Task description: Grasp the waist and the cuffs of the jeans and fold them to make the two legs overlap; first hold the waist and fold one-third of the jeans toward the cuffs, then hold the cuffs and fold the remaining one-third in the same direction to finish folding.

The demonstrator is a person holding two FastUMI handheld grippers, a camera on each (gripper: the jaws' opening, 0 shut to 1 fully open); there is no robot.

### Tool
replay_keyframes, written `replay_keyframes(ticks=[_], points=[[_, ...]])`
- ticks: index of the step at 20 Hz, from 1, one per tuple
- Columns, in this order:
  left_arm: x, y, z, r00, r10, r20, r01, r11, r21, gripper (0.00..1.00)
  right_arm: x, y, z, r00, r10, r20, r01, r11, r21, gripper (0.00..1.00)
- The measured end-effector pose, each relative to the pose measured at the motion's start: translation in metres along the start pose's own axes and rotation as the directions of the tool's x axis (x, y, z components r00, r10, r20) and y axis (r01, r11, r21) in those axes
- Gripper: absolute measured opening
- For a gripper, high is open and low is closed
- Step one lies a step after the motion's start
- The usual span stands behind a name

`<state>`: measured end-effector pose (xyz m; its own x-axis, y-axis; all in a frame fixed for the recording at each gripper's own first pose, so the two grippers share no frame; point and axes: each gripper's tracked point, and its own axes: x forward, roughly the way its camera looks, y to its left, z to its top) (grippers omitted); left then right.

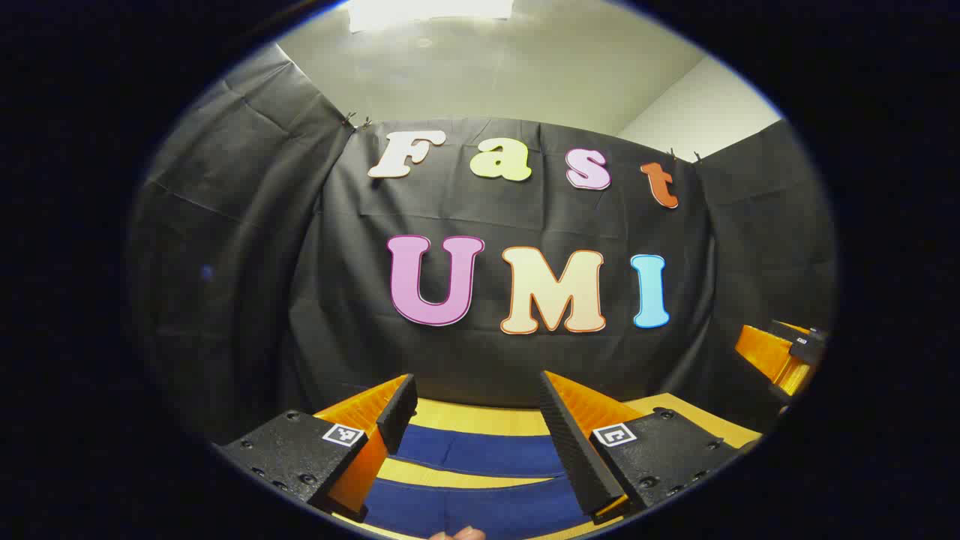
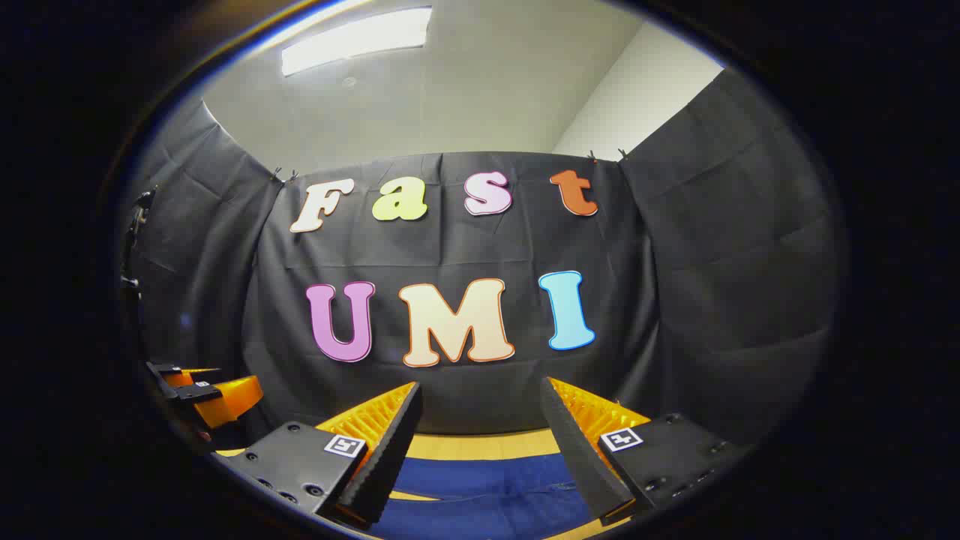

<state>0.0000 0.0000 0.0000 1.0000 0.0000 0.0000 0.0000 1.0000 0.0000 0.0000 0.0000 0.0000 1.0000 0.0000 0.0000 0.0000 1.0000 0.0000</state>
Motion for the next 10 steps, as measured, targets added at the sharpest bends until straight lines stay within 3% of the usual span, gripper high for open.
replay_keyframes(ticks=[4, 10], points=[[0.0002, -0.0029, -0.0027, 1.0, -0.002, -0.005, 0.002, 1.0, 0.007, 0.93, 0.0011, 0.0005, -0.0029, 1.0, 0.012, -0.005, -0.012, 1.0, -0.01, 0.94], [0.0008, 0.0004, -0.0089, 1.0, 0.008, -0.025, -0.008, 1.0, 0.001, 0.93, 0.0017, 0.0044, -0.0033, 1.0, 0.027, -0.003, -0.027, 0.999, -0.022, 0.94]])
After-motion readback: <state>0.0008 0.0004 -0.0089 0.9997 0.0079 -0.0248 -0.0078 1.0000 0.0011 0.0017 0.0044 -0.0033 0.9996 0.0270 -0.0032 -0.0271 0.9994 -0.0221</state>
